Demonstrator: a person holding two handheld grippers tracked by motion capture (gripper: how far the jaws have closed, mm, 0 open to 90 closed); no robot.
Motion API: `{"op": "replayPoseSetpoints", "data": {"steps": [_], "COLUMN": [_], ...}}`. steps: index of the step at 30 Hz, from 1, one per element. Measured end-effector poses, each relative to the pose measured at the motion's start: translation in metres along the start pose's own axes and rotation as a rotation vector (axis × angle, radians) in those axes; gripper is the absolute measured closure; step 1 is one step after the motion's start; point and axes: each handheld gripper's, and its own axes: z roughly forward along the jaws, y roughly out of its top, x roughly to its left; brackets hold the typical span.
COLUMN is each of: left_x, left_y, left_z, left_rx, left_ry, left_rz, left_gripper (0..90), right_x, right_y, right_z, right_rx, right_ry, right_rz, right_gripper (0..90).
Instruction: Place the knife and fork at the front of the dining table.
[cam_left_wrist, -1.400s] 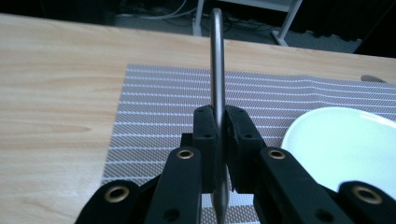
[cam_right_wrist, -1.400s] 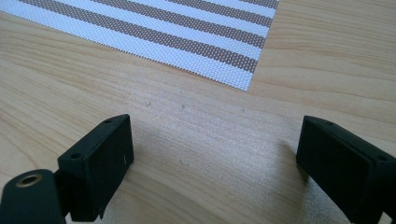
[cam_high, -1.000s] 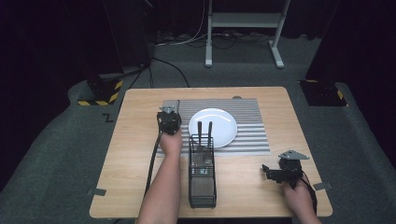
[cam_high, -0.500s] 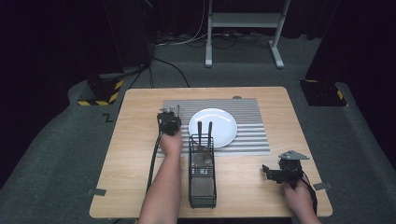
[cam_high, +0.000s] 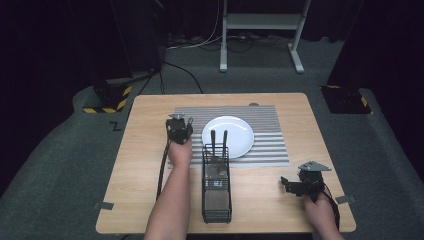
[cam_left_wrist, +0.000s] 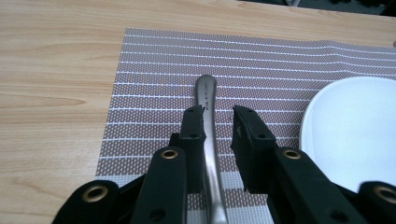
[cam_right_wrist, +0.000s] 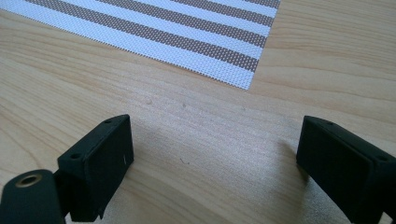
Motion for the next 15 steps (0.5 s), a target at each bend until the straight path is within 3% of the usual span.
{"op": "replayPoseSetpoints", "data": {"steps": [7, 11, 14, 15], "left_x": [0.004, 0.010, 0.013, 0.013], "left_y": [-0.010, -0.021, -0.033, -0.037], "left_z": [-0.021, -0.033, -0.042, -0.045], "left_rx": [-0.007, -0.008, -0.001, -0.001], "left_ry": [0.013, 0.019, 0.003, -0.007], "left_rz": [0.066, 0.083, 0.078, 0.077], "left_gripper": [78.6, 78.4, 74.7, 68.6], "right_x": [0.000, 0.000, 0.000, 0.000], "right_y": [0.000, 0.000, 0.000, 0.000], "right_z": [0.000, 0.000, 0.000, 0.000], "right_rx": [-0.001, -0.001, -0.001, -0.001], "right_ry": [0.001, 0.001, 0.001, 0.001], "right_rz": [-0.001, -0.001, -0.001, -0.001], "right_gripper": [10.6, 10.6, 10.6, 10.5]}}
